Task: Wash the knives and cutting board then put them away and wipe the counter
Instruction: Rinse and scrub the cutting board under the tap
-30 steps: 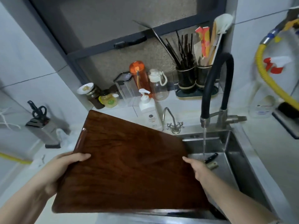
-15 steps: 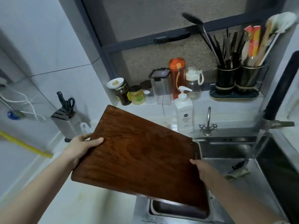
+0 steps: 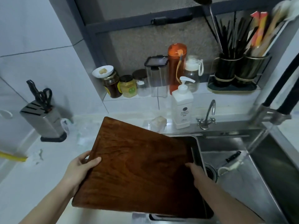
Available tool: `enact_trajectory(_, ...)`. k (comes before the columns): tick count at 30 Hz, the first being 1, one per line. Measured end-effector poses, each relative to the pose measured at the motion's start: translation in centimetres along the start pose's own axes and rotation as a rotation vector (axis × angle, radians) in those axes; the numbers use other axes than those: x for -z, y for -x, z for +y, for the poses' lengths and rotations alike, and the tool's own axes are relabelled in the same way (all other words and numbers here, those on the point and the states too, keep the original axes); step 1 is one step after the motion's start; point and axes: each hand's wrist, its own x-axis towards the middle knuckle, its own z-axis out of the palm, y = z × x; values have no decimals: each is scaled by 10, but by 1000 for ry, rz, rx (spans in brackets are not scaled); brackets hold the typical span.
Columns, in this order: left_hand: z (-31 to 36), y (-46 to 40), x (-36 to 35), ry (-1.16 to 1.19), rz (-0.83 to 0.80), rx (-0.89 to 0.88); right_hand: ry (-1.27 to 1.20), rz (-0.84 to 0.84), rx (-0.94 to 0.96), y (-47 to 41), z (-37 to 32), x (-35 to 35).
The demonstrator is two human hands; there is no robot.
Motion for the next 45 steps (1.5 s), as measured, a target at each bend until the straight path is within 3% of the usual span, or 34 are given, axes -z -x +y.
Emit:
enact_trajectory(13,-44,-36,6,72,-6,70,24,11,12,-49,27,-4)
enact_trajectory(18,-46,-43,6,54,-18,62,168,16,30,-51,32,-7)
enact_trajectory(24,-49,-53,6,-17,-11,67,563,83,97,-73,36,3)
enact_trajectory(36,-57,-56,-11,-44,-21,120,643,46,160,-64,38,5)
enact_trajectory(42,-60,-51,-14,-232,-131,128,829,135,180,-43,30,-2)
enact_trajectory(45,-64,-50,-17,-241,-111,114,894,162,213,-45,31,4)
